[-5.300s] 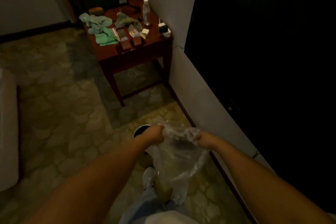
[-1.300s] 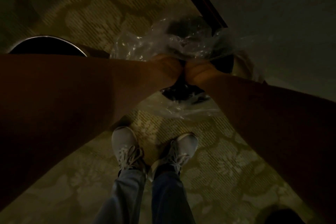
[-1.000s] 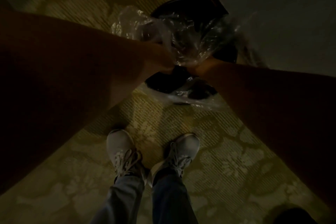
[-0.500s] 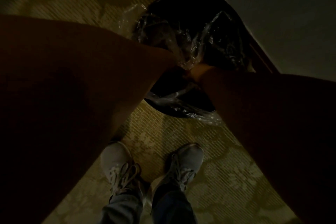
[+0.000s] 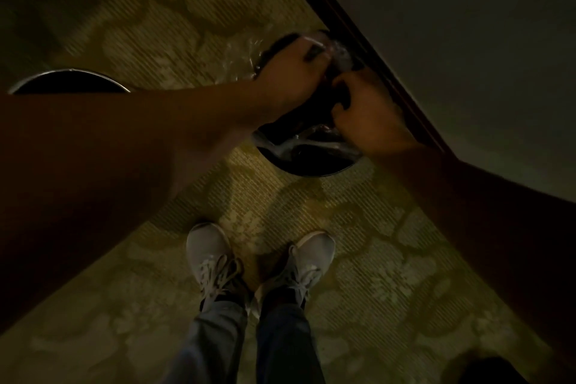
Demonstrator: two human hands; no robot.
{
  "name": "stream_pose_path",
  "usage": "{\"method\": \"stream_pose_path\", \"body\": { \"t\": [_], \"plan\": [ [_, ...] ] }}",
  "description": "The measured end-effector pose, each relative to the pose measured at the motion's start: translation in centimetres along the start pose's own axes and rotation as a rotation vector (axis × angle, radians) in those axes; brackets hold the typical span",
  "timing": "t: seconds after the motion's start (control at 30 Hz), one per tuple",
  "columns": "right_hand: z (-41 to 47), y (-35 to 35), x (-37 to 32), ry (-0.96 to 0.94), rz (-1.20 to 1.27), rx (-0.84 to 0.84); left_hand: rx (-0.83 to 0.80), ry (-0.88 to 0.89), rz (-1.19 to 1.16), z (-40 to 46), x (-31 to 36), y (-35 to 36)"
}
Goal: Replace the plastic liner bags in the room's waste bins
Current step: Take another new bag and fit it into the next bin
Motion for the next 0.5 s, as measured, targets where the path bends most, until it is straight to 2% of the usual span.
{"method": "stream_pose_path", "body": {
  "t": [0.1,0.17,0.27,0.37,0.43,0.5],
  "plan": [
    [-1.8,-2.2,0.1,-0.085,0.042,0.218,0.048,0.013,0.161,-1.1,0.4,-1.6],
    [-2.2,-3.6,1.7,-0.056,0.183,0.341,0.108,0.042,0.198,-2.1,0.8,-2.9],
    [-1.5,-3.7,5.2,0.121,0.381,0.268,0.159,0.08,0.209,-3.0,1.1,-4.4],
    [-1.0,-4.3,6.4,0.201,0.144,0.203,0.145,0.033,0.282,-2.5,1.0,-5.7],
    [-1.3,-5.4,6.5,0.19,0.106,0.258,0.11,-0.003,0.344,-2.1,1.3,-5.8],
    [-2.1,-6.5,7.2,0.187,0.215,0.363,0.123,-0.028,0.306,-1.8,1.0,-6.3]
  ]
}}
Point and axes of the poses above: each hand's wrist, its own z-axis towards the middle knuckle, its own y-axis out of the palm, x = y × z, the point moved 9 cm from there along z, towards the middle knuckle, and after that the axes turned 15 degrees about -x, right-handed, at the moved point
